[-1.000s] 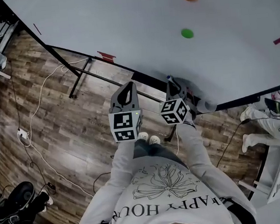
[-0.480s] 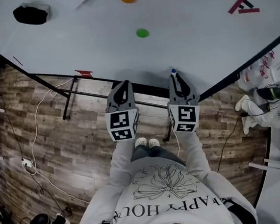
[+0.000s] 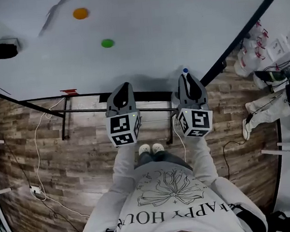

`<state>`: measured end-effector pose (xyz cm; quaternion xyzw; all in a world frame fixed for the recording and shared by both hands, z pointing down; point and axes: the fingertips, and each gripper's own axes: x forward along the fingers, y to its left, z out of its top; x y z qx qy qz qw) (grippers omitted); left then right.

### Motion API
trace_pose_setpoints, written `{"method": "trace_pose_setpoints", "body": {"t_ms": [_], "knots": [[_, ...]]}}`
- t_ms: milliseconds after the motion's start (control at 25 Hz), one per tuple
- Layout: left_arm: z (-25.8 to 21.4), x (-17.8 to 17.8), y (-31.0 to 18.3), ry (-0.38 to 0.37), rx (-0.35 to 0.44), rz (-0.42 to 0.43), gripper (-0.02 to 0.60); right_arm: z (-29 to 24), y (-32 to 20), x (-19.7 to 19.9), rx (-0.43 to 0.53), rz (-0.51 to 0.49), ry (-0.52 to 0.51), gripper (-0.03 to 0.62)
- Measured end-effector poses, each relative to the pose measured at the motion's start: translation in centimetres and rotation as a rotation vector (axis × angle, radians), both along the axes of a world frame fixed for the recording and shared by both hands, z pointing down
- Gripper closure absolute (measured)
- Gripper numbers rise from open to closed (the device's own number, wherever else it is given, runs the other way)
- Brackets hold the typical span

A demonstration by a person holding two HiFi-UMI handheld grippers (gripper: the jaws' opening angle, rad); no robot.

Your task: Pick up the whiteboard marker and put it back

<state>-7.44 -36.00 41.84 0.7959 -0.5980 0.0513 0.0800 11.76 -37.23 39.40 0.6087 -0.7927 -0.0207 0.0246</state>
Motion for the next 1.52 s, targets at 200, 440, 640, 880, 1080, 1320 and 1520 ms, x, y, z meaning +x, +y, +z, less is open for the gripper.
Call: {"method": "trace_pose_setpoints", "body": {"t_ms": [200,440,640,880,1080,1320,1520], "knots": [[0.4,2.2,-0.3,-0.012,-0.010,0.039,0.575,1.4,0.0,2.2,-0.022,0.024,-0.036,0.528],[1.3,3.8,-0.1,-0.026,-0.034,0.062,0.575,4.3,-0.3,3.4,-0.087,0.029,-0.089,0.528],[2.0,4.3,-0.1,-0.036,-0.049,0.068,0.575,6.6,-0.9,3.6,-0.121,0.024,-0.101,0.528],[3.0,4.1,0.3,-0.039,-0.077,0.063,0.575,10.3,-0.7,3.7,-0.208,0.036,-0.097,0.528],[3.7,4.1,0.5,-0.038,-0.090,0.062,0.575,12.6,-0.4,3.5,-0.271,0.038,-0.073,0.528],[4.2,4.3,1.0,-0.031,-0.104,0.067,0.575,14.7,0.4,3.7,-0.341,0.040,-0.064,0.509],[3.9,4.5,1.3,-0.032,-0.097,0.070,0.575,13.4,1.0,4.1,-0.316,0.059,-0.069,0.465]]}}
